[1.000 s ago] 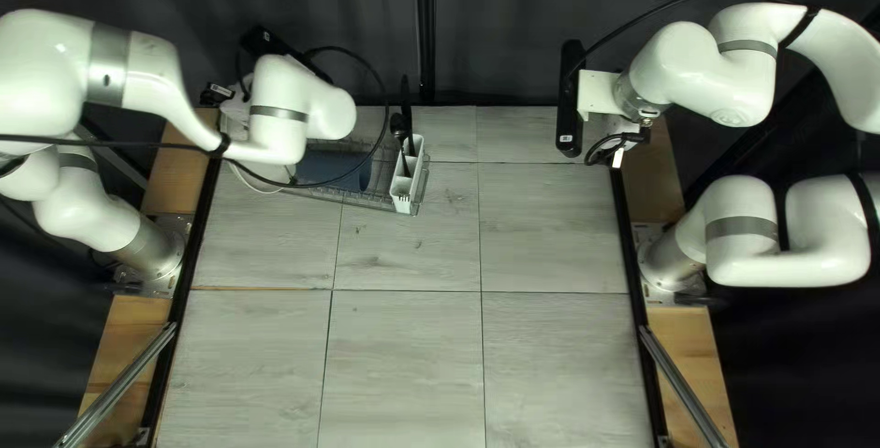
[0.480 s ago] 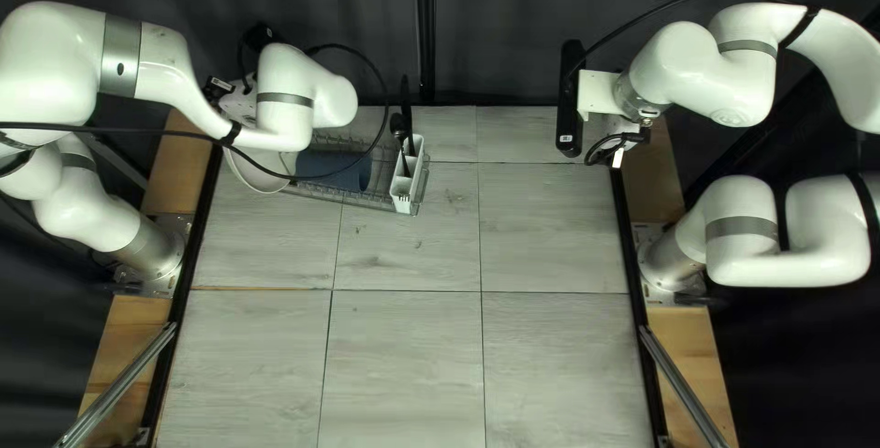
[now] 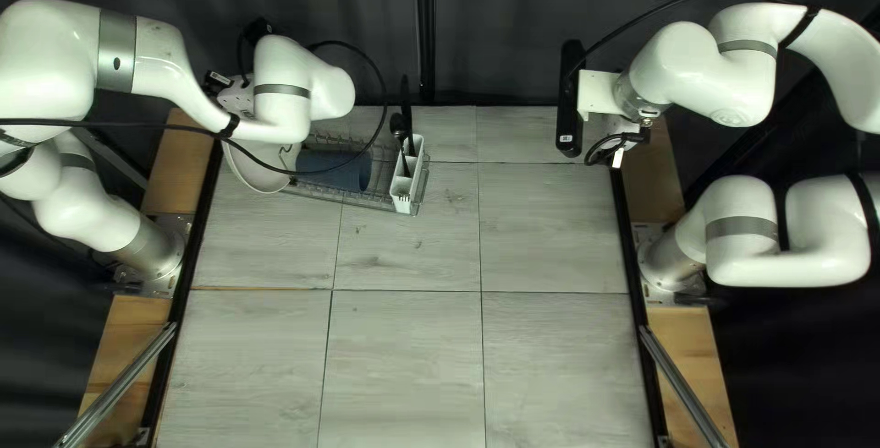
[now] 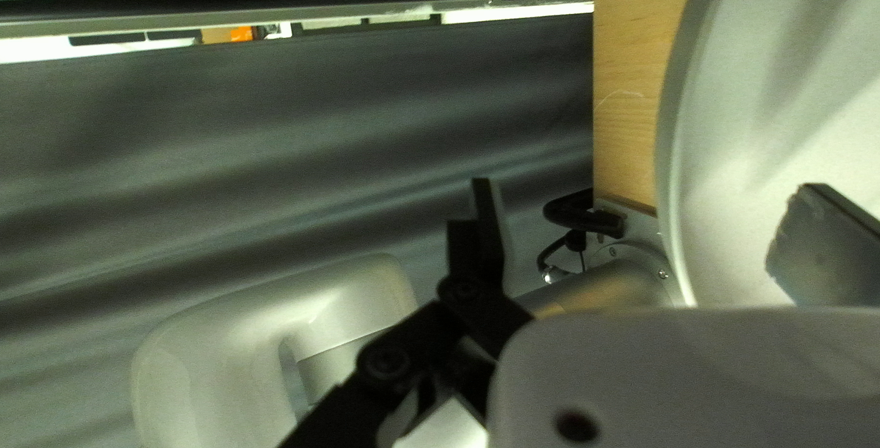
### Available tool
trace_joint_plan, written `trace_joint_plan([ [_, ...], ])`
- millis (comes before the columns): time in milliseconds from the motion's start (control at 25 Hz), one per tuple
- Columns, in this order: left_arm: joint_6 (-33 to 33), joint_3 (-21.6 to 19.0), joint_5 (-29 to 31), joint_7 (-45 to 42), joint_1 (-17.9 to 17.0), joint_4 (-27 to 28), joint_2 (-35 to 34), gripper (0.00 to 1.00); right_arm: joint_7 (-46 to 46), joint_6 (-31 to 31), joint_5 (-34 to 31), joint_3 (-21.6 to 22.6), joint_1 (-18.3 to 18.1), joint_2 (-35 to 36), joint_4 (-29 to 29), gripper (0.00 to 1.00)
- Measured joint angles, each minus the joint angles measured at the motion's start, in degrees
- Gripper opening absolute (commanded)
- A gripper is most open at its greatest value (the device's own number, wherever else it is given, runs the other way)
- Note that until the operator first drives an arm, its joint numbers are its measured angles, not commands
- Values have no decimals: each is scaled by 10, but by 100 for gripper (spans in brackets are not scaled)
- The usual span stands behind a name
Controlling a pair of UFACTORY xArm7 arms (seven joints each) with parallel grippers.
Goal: Pick up and place plate onto table. Place down one fork to the left of the plate. Place spoon and knife to the right of the plate. Place cup above the knife and spoon
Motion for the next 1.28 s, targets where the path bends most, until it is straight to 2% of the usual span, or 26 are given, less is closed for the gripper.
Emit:
trace_joint_plan([
  [600,-2,0,-9,-4,0,1,-3,0,0,0,0,0,0,0,0,100],
  [960,11,-8,-42,6,-9,8,-70,0,0,0,0,0,0,0,0,100],
  [1080,29,-6,-44,17,-8,26,-88,0,0,0,0,0,0,0,0,100],
  [1280,88,-11,-42,27,-11,85,-115,0,0,0,0,0,0,0,0,100],
])
